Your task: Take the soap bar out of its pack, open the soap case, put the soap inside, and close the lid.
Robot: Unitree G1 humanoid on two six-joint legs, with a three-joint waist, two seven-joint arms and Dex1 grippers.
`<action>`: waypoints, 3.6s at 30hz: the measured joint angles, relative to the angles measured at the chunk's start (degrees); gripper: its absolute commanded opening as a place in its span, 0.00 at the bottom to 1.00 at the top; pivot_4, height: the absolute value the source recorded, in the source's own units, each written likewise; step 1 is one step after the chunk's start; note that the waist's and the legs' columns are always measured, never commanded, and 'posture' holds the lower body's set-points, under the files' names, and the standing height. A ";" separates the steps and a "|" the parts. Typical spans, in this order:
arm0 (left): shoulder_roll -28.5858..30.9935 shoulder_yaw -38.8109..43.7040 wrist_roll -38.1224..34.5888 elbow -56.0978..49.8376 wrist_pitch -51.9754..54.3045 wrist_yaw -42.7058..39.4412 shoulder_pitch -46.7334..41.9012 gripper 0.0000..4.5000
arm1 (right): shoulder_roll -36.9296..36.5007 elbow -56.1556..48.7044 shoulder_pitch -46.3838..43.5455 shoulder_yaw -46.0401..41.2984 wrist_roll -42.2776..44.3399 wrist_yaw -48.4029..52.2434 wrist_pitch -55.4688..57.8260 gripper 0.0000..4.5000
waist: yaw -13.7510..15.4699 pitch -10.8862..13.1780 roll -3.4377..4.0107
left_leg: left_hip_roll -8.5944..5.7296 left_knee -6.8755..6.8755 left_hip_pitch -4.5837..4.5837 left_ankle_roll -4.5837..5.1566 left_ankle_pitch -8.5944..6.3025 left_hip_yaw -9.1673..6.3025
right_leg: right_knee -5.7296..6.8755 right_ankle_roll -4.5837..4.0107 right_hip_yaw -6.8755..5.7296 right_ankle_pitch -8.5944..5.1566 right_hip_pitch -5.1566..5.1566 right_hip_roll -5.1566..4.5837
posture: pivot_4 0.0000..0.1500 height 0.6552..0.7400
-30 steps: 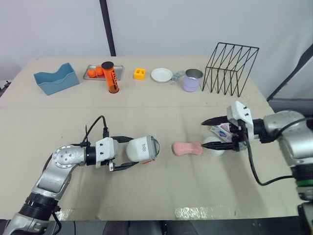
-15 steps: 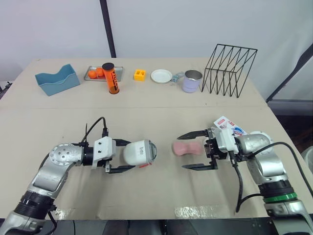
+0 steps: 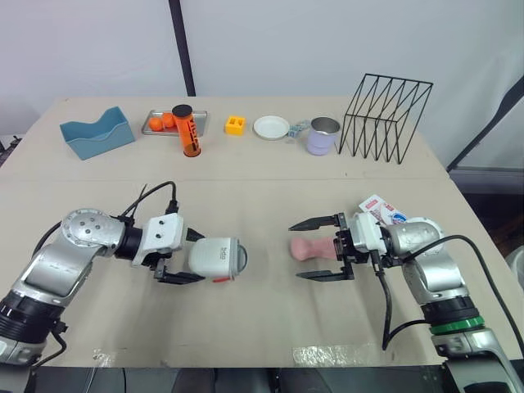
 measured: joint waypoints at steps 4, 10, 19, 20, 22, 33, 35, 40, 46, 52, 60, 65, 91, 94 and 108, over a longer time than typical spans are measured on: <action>0.93 -1.78 1.43 -1.60 2.05 -0.89 -0.88 0.85 | 0.00 -0.16 0.09 0.29 0.00 -0.09 0.87 0.98 | 0.00 0.00 0.00 | 0.00 0.01 0.00 0.00 0.00 0.00 | 0.01 0.00 0.01 0.00 0.00 0.01 | 1.00 1.00; 1.41 -4.49 5.44 -3.53 6.91 -0.99 -5.46 0.85 | 0.14 -0.76 0.50 1.39 0.00 -1.07 1.62 0.98 | 0.00 0.00 0.00 | -0.01 0.01 -0.01 0.00 0.00 0.00 | 0.00 0.02 0.02 -0.01 0.00 0.01 | 1.00 1.00; 2.75 -6.30 8.20 -4.90 11.37 -1.34 -8.61 0.85 | 0.22 -0.76 0.50 1.51 -0.04 -2.10 1.73 0.98 | 0.00 0.00 0.00 | 0.00 0.01 -0.01 0.00 0.00 0.00 | -0.01 0.02 0.03 -0.01 0.00 0.02 | 1.00 1.00; 2.93 -6.52 8.64 -5.15 11.62 -1.34 -8.76 0.85 | 0.29 -0.76 0.50 1.55 -0.04 -2.20 1.73 0.98 | 0.00 0.00 0.00 | 0.00 0.01 -0.01 0.00 0.00 0.00 | -0.01 0.02 0.03 -0.01 0.00 0.02 | 1.00 1.00; 3.02 -7.04 9.24 -5.32 11.95 -1.38 -9.05 0.85 | 0.33 -0.76 0.50 1.63 -0.05 -2.24 1.73 0.98 | 0.00 0.00 0.00 | -0.01 0.01 -0.01 0.00 0.00 0.00 | -0.01 0.02 0.03 -0.01 0.00 0.02 | 1.00 1.00; 1.98 -8.12 9.66 -5.45 15.39 -2.10 -13.03 0.85 | 0.40 -0.71 0.47 1.84 -0.11 -2.62 1.99 0.98 | 0.00 0.00 -0.01 | -0.01 0.01 -0.02 0.01 0.00 0.00 | -0.01 0.03 0.02 -0.02 0.00 0.02 | 1.00 1.00; 1.67 -8.31 9.65 -5.45 15.48 -2.08 -13.25 0.85 | 0.40 -0.72 0.46 1.84 -0.11 -2.72 2.17 0.98 | 0.00 0.00 -0.01 | -0.01 0.01 -0.02 0.01 0.00 0.00 | -0.01 0.03 0.02 -0.02 -0.01 0.02 | 1.00 1.00; 1.37 -8.40 9.56 -5.45 15.69 -2.36 -13.27 0.85 | 0.40 -0.72 0.42 1.84 -0.12 -3.04 2.62 0.98 | 0.00 0.01 -0.01 | -0.01 0.02 -0.02 0.01 0.00 0.00 | -0.01 0.03 0.03 -0.02 -0.01 0.02 | 1.00 1.00; 1.33 -8.42 9.62 -5.39 15.65 -2.54 -13.54 0.85 | 0.39 -0.73 0.41 1.84 -0.12 -3.43 3.33 0.98 | 0.00 0.01 -0.01 | -0.01 0.02 -0.02 0.01 0.00 0.00 | -0.01 0.03 0.02 -0.02 -0.01 0.02 | 1.00 1.00; 3.25 -8.41 9.62 -5.28 14.96 -3.74 -13.42 0.85 | 0.39 -0.73 0.26 1.83 -0.12 -3.46 3.72 0.98 | -0.01 0.01 -0.01 | -0.01 0.01 -0.02 0.01 0.00 0.00 | -0.01 0.03 0.03 -0.02 -0.01 0.02 | 1.00 1.00; 6.29 -8.40 9.79 -2.10 11.26 -5.18 -11.59 0.85 | 0.34 -0.72 0.20 1.83 -0.12 -3.43 4.05 0.98 | 0.00 0.01 -0.01 | -0.01 0.02 -0.02 0.01 0.00 0.00 | -0.01 0.03 0.03 -0.02 -0.01 0.02 | 1.00 1.00; 7.14 -7.59 9.78 0.35 8.21 -5.05 -10.83 0.85 | 0.33 -0.70 0.08 1.83 -0.15 -3.35 4.05 0.98 | 0.00 0.01 -0.01 | -0.01 0.01 -0.02 0.01 -0.01 0.00 | -0.01 0.03 0.03 -0.02 -0.02 0.02 | 1.00 1.00; 5.26 -3.81 9.24 8.17 -4.74 -2.50 -4.38 0.85 | -0.78 -0.68 -0.25 1.82 -0.04 -3.34 5.26 0.98 | 0.00 0.01 -0.02 | 0.00 0.01 -0.02 0.01 -0.01 0.00 | 0.00 0.02 0.03 -0.02 -0.02 0.01 | 1.00 1.00; 5.26 -3.80 9.21 8.21 -4.91 -2.62 -4.15 0.85 | -0.76 -0.88 -0.25 1.55 1.17 -3.63 7.17 0.98 | 0.00 0.01 -0.02 | 0.00 0.01 -0.03 0.01 -0.01 0.00 | 0.00 0.02 0.03 -0.02 -0.02 0.01 | 1.00 1.00; 5.30 -3.78 9.30 8.18 -3.23 -3.15 -2.90 0.85 | -1.60 -4.70 -0.07 1.15 5.69 -3.49 16.61 0.98 | 0.00 0.01 -0.01 | 0.00 0.01 -0.03 0.02 -0.01 0.00 | 0.00 0.02 0.03 -0.02 -0.02 0.01 | 1.00 1.00</action>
